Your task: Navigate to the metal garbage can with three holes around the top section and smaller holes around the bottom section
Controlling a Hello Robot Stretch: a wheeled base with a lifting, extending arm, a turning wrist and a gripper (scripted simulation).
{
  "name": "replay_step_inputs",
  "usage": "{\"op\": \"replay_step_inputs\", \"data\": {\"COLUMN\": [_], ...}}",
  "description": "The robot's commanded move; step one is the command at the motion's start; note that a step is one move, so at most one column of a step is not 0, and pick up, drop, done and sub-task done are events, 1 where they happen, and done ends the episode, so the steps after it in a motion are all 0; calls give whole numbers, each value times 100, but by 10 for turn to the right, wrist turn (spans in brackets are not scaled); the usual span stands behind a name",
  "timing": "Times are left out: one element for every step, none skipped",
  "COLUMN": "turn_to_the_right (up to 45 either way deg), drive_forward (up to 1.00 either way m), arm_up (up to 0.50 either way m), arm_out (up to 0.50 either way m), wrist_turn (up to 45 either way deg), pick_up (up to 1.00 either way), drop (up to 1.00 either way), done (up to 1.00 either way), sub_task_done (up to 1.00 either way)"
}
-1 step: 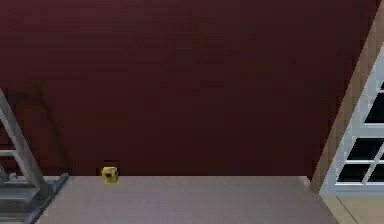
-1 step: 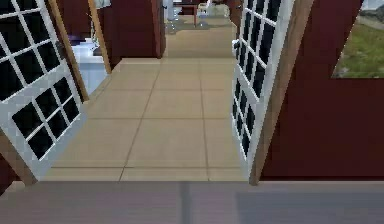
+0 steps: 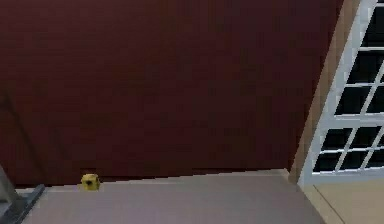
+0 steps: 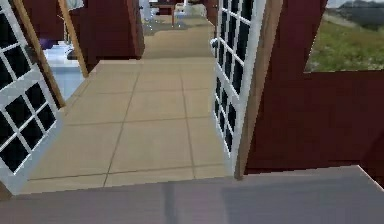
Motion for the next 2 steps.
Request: {"op": "replay_step_inputs", "data": {"turn_to_the_right": [0,450], "drive_forward": [30,0], "arm_up": [0,0], "arm_out": [0,0], "wrist_turn": [0,0], "pick_up": [0,0], "drop": [0,0], "done": [0,0], "sub_task_done": [0,0]}}
